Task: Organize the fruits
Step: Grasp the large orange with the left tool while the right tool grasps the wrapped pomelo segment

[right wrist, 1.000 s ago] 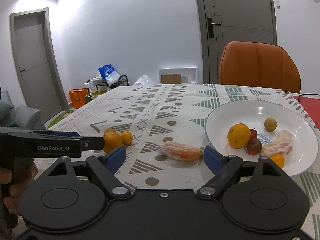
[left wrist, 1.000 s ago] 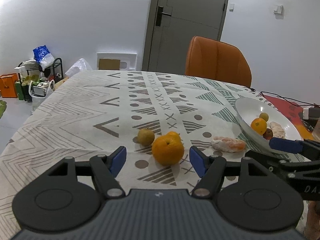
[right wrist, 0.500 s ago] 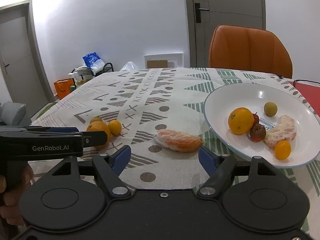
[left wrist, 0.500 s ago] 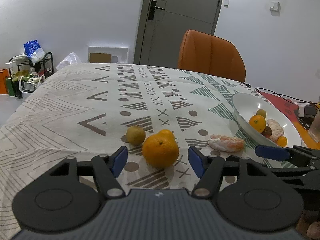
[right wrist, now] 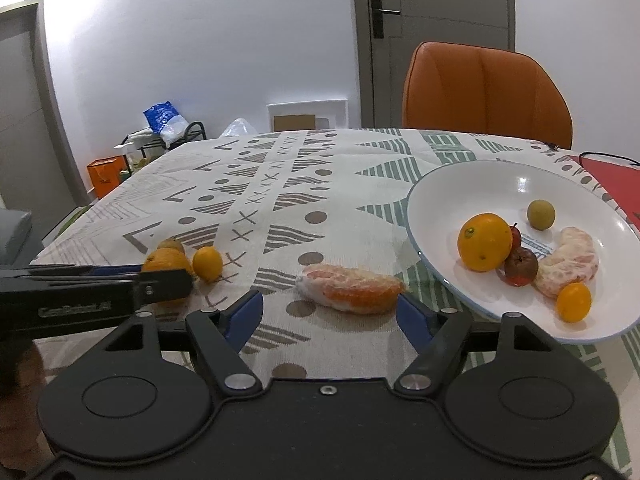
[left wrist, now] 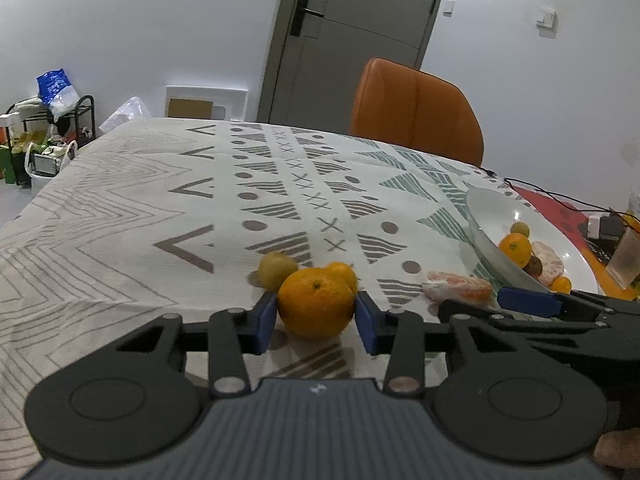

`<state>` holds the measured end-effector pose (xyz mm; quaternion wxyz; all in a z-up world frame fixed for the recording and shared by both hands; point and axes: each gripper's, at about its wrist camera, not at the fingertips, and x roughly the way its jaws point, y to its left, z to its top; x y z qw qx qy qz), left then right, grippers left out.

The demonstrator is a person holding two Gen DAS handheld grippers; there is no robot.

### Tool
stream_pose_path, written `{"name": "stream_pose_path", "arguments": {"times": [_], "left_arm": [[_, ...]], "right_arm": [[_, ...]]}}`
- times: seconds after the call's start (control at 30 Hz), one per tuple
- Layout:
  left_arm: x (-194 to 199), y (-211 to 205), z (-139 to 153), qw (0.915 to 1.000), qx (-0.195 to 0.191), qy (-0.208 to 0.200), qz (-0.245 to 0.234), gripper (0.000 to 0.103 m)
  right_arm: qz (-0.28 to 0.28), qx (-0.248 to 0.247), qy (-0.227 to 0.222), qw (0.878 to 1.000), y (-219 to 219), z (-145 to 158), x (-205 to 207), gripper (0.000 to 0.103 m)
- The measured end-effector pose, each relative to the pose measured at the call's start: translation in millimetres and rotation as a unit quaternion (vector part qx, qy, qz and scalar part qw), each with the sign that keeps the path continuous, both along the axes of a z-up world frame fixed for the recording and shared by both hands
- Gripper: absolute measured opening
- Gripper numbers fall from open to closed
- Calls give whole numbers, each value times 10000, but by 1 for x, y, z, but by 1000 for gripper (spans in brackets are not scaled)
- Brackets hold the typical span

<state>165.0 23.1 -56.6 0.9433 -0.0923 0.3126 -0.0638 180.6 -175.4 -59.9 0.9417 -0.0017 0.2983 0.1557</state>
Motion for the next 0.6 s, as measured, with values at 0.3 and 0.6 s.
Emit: {"name": "stream_pose_path", "arguments": {"times": [0.3, 0.6], "left_arm": [[-4, 23, -1, 9996, -106, -20, 261, 41], [-7, 27, -2, 9995, -123, -31, 302, 41]], "right_arm": [[-146, -214, 13, 9997, 13, -5, 10, 75], [-32, -353, -40, 9994, 22, -7, 18, 75]]}}
